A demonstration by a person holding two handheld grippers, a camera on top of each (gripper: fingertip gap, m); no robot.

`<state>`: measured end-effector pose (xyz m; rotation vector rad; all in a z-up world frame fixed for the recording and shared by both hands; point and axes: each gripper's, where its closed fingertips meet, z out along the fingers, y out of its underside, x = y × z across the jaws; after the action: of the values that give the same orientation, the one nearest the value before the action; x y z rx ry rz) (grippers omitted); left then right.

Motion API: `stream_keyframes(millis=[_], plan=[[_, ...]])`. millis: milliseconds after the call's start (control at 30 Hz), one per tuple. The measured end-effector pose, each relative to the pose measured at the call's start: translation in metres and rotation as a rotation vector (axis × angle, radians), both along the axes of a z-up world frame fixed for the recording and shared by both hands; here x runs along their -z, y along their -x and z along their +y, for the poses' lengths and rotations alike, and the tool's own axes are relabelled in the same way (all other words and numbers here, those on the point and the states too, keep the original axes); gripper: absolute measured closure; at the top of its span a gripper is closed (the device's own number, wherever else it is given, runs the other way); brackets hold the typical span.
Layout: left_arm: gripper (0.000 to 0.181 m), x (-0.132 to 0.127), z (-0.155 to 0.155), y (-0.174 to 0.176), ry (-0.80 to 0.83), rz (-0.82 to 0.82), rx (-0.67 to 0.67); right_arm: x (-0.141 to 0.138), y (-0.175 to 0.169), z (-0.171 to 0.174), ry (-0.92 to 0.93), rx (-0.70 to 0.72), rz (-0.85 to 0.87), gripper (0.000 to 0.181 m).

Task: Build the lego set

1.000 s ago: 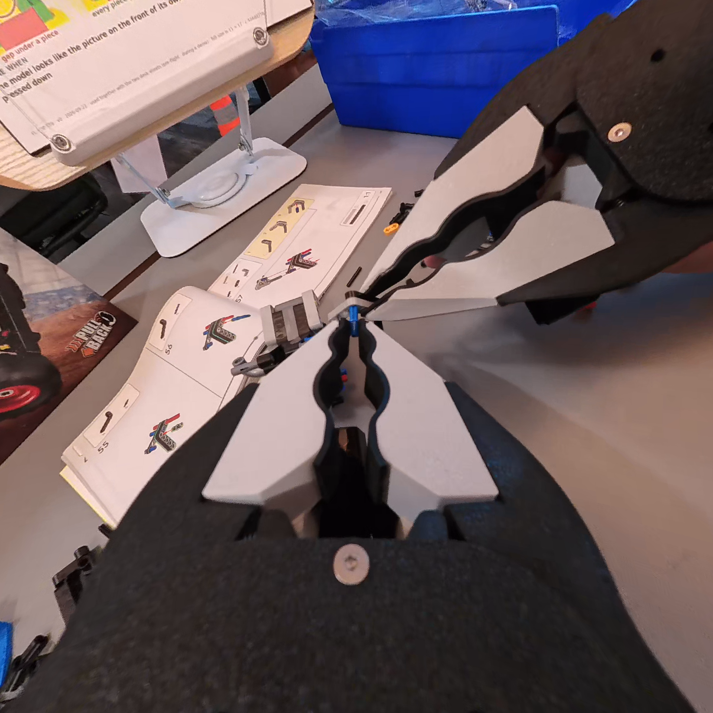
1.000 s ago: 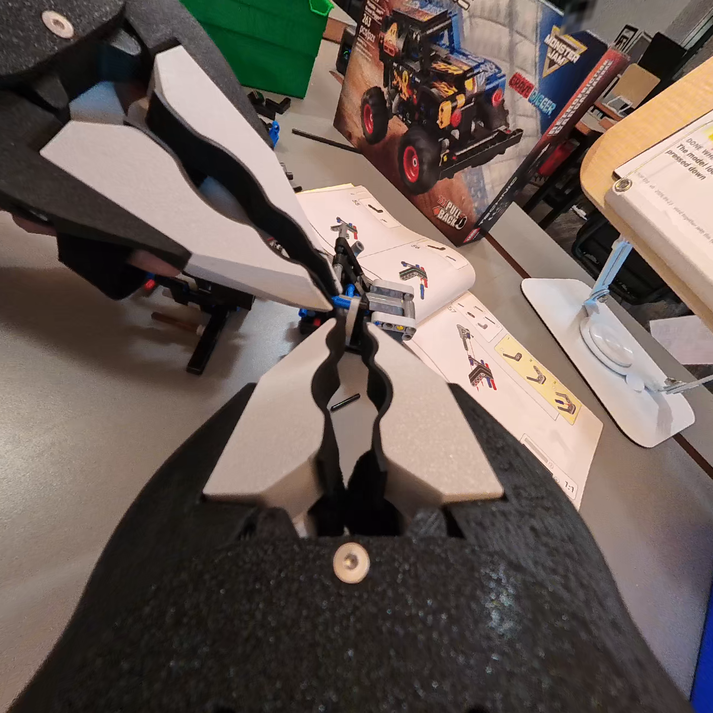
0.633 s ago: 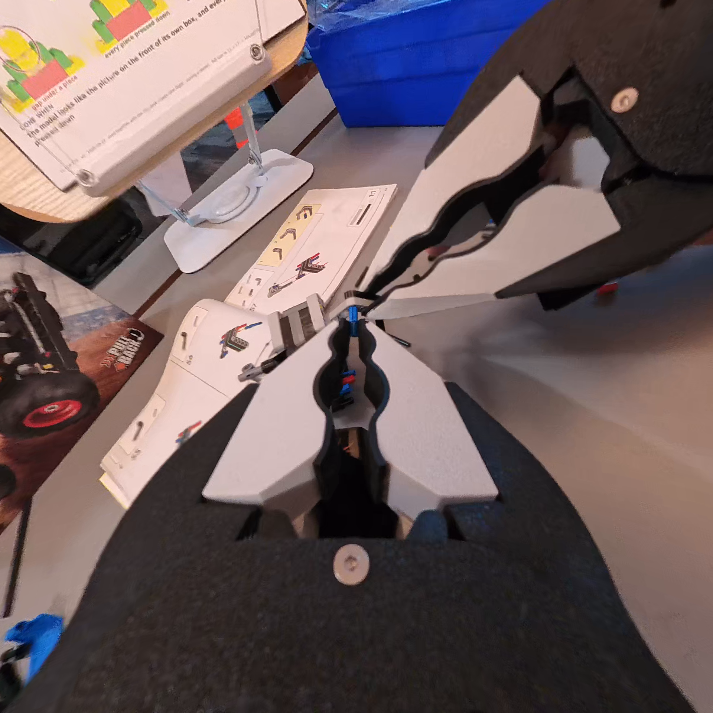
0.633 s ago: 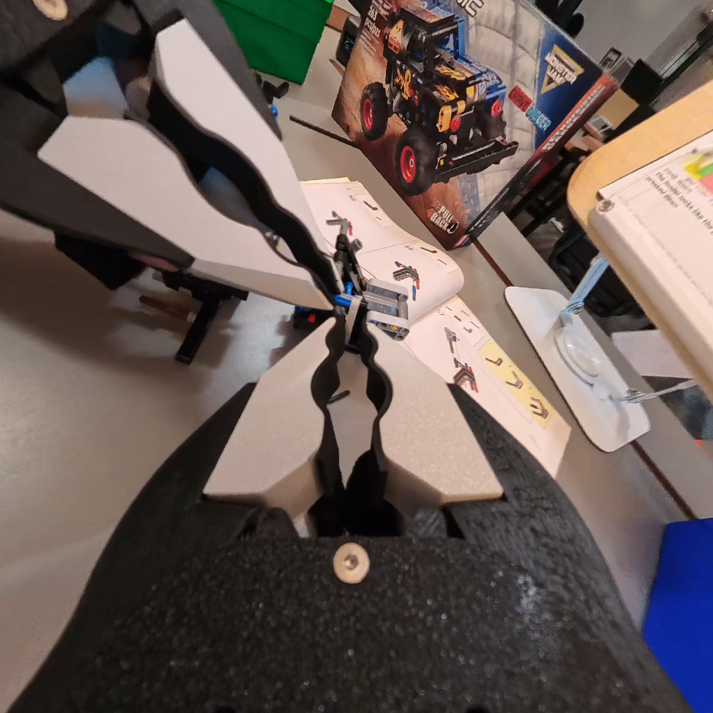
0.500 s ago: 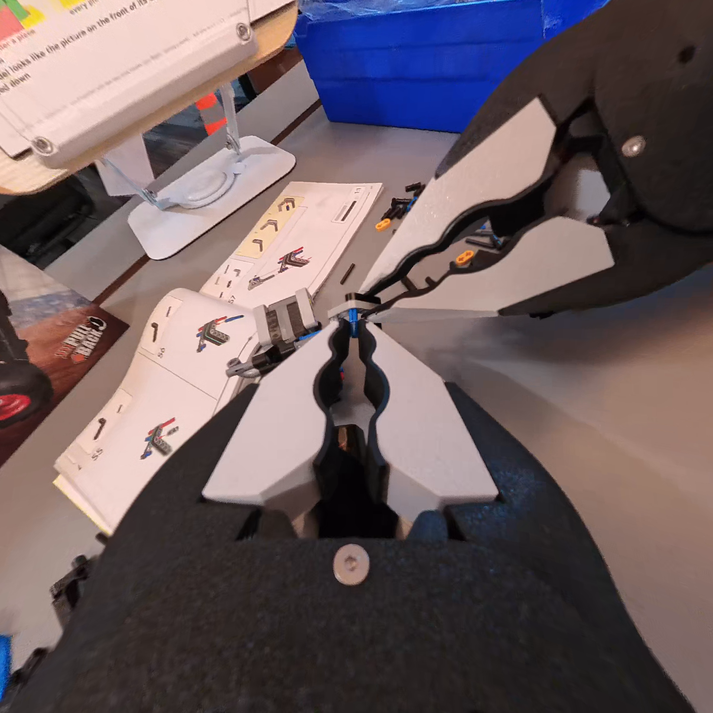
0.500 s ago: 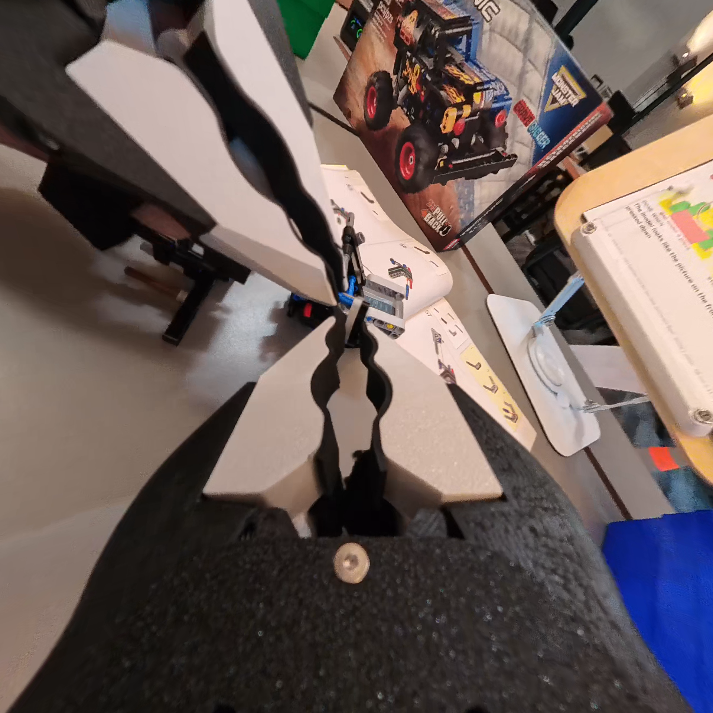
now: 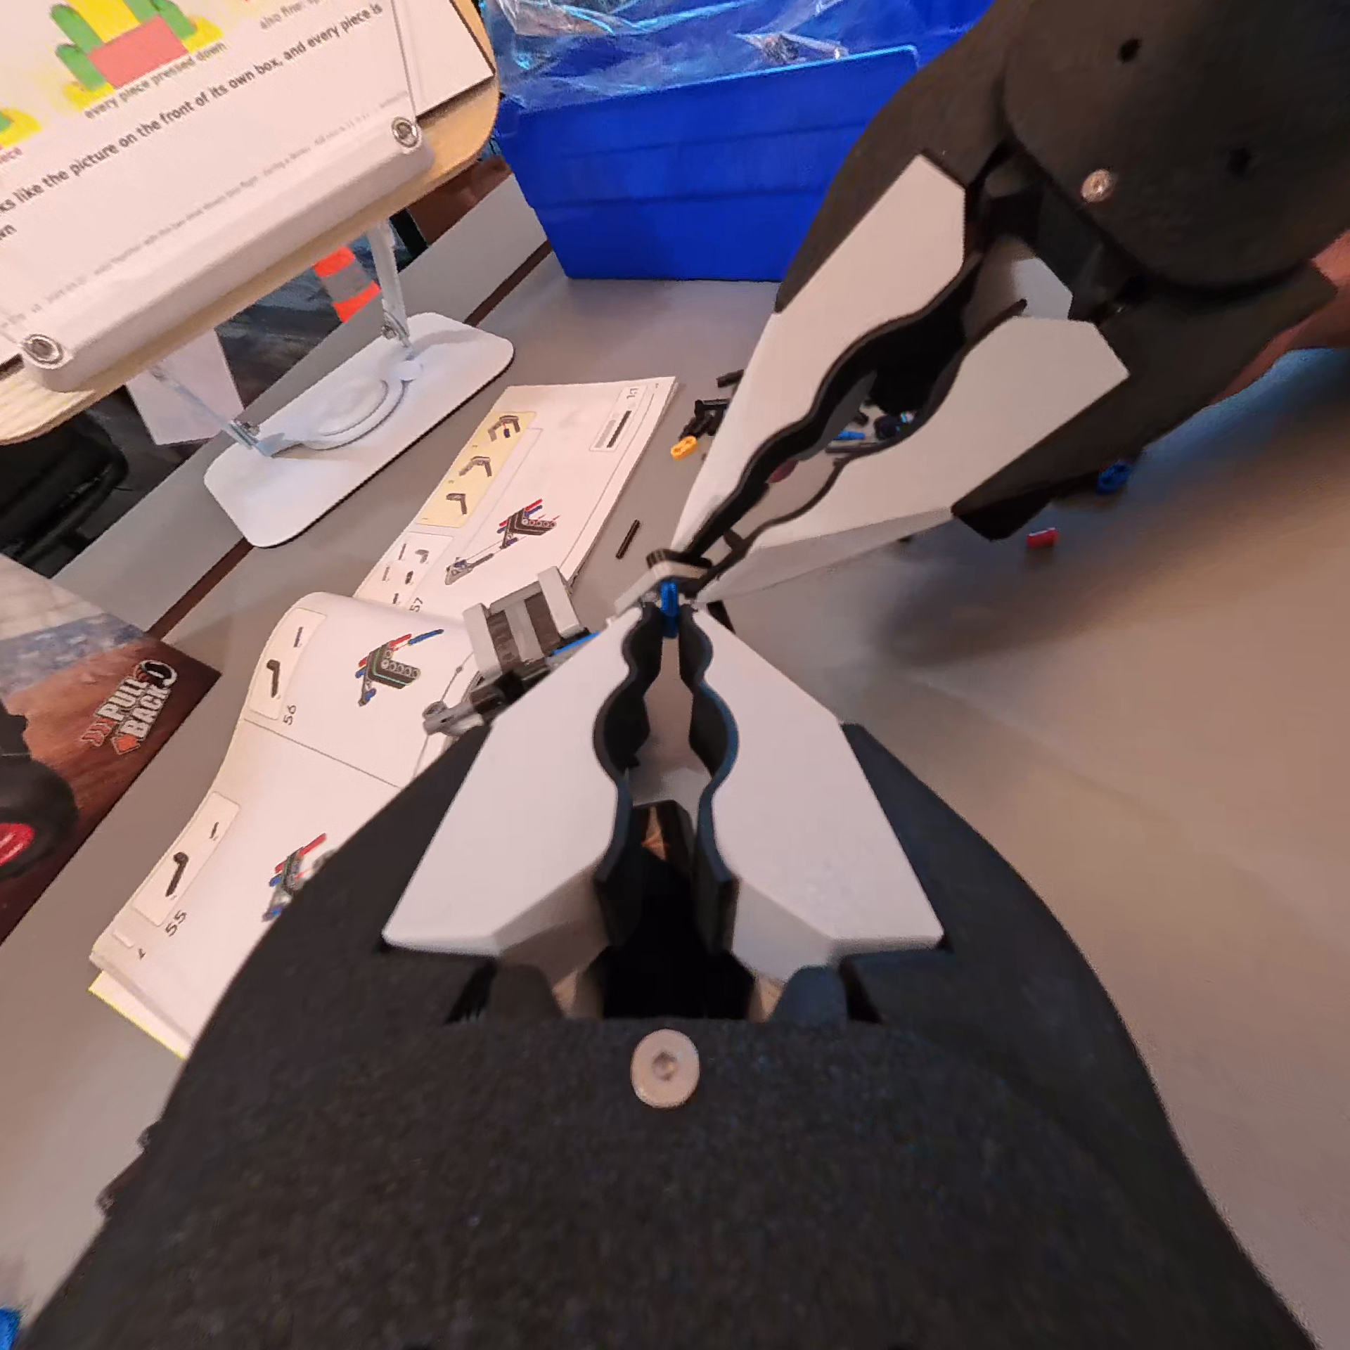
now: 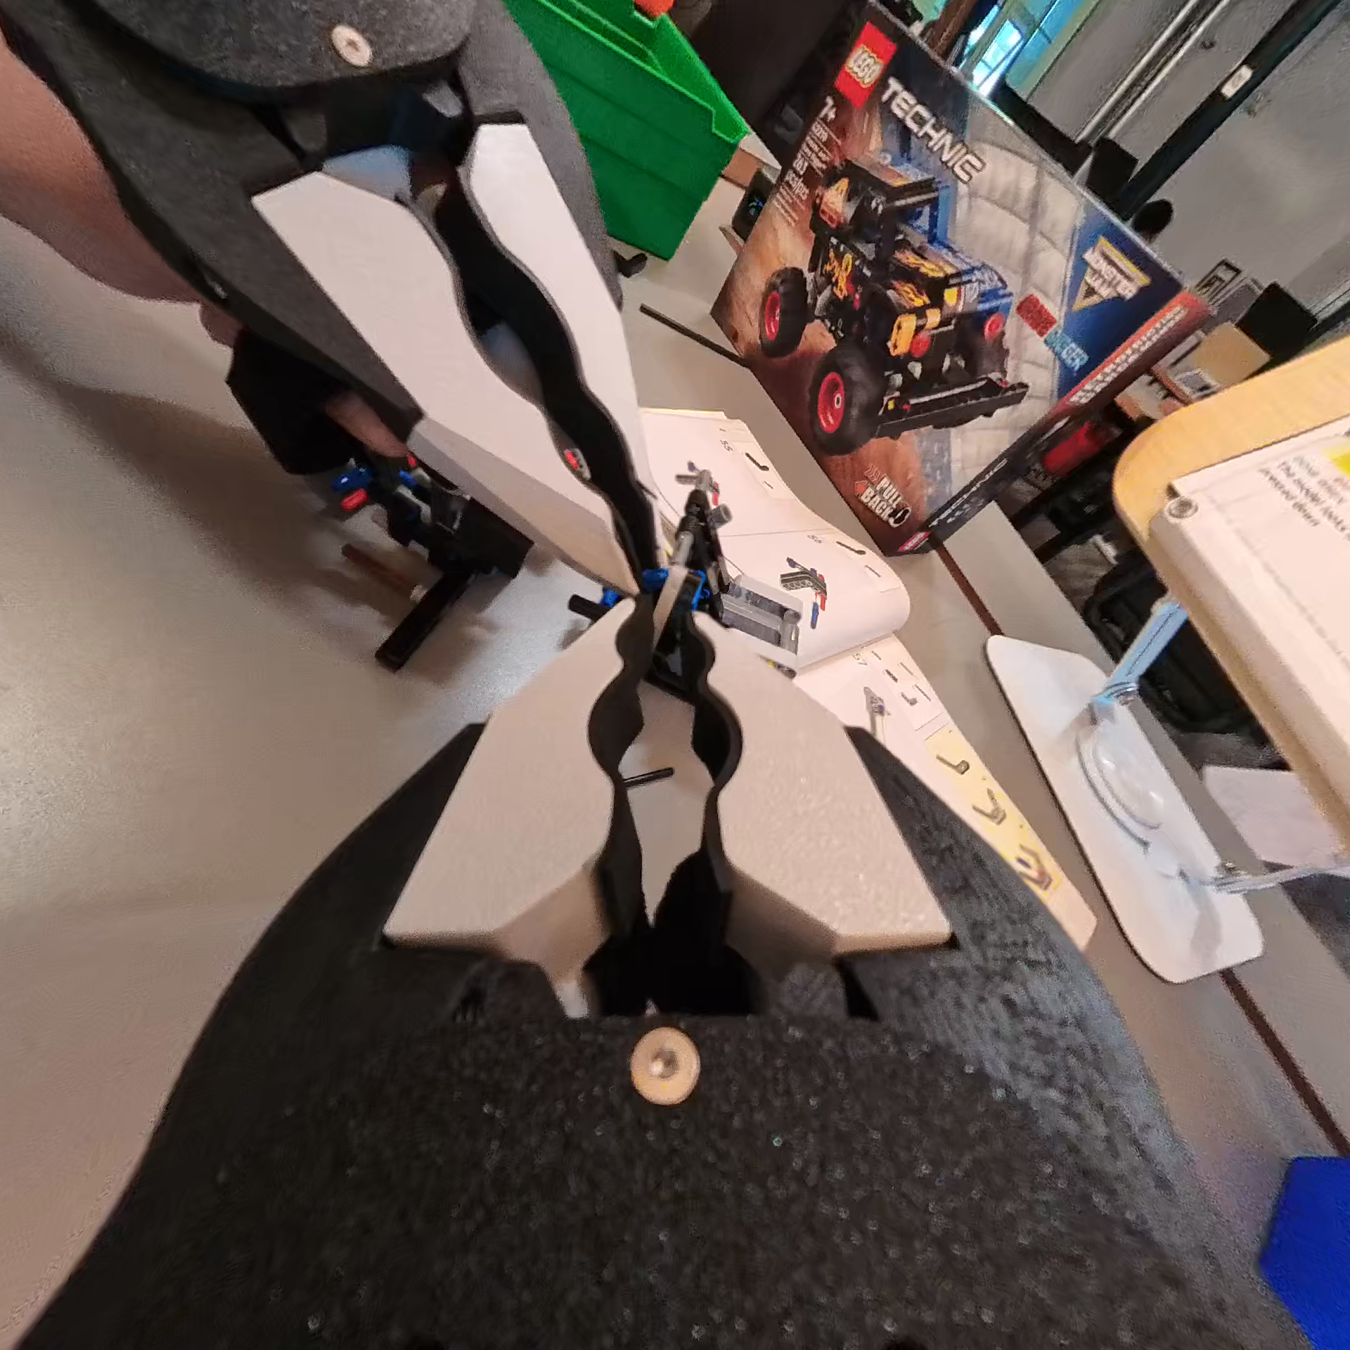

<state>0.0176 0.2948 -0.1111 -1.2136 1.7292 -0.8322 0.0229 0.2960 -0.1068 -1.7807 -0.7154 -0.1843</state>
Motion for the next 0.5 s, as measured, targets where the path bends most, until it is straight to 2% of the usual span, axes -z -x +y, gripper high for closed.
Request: stream_keyframes(millis=[100, 200, 333, 400, 500], plan=[[0.180, 0.003, -0.001, 0.000, -0.036, 0.016, -0.002, 0.001, 0.001, 0.000, -0.027, 0.031, -0.162, 0.175], [0.180, 0.003, 0.000, 0.000, -0.023, 0.028, -0.009, 0.000, 0.000, 0.000, 0.000, 0.074, -0.193, 0.175], [0.180, 0.005, -0.001, 0.001, -0.034, 0.030, 0.009, 0.006, -0.007, 0.001, -0.023, 0.097, -0.329, 0.175], [0.180, 0.000, -0.008, 0.004, -0.035, 0.006, 0.057, 0.010, -0.008, -0.002, 0.058, 0.075, -0.234, 0.175], [0.180, -0.007, -0.041, 0.026, 0.032, 0.014, 0.222, 0.035, 0.005, -0.028, 0.340, -0.122, -0.102, 0.175]])
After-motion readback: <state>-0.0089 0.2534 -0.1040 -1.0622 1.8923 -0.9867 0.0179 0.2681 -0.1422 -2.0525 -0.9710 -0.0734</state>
